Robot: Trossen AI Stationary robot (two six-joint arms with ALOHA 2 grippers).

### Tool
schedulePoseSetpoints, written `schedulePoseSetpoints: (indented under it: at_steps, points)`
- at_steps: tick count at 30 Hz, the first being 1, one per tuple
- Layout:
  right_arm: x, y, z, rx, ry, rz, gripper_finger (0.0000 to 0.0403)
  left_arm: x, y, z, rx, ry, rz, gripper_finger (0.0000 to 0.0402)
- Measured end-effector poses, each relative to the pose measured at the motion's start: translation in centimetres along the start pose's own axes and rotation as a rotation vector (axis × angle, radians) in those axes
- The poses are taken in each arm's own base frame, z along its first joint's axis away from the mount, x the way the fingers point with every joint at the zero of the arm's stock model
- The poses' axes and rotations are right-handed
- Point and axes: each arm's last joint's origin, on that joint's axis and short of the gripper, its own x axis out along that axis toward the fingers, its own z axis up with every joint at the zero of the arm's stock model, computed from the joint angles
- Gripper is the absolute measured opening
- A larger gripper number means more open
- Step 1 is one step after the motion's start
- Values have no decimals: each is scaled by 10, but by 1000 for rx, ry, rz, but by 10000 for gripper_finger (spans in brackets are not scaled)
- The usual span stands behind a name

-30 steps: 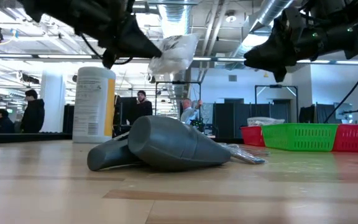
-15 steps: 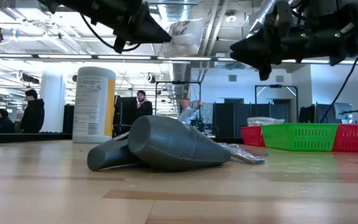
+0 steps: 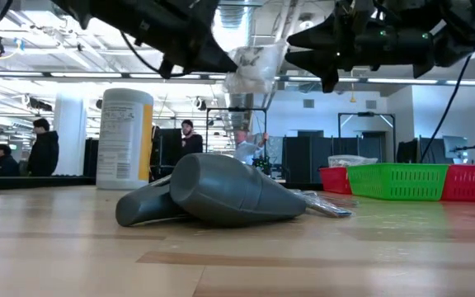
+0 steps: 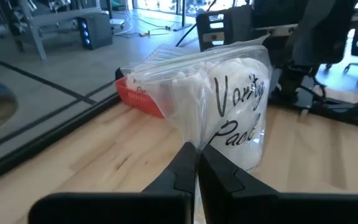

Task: Pick & Place Travel size toiletries
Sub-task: Put the white cotton pack into the top red bin

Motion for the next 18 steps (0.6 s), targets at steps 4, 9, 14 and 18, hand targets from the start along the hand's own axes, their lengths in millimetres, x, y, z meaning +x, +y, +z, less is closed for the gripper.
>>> schedulePoseSetpoints:
  at_steps: [4,9,14,18]
  points:
    - [0,0,-1,1,6,-2,173,10,-6,8,47,-15,10,0]
    - [0,0,-1,2,15,-4,178,17,-6,15,61,-25,25,0]
    - [0,0,0,-11,8,-3,168,17,-6,14,63,-24,26,0]
    - [0,0,0,-24,6,-2,151,17,-6,14,63,-24,26,0]
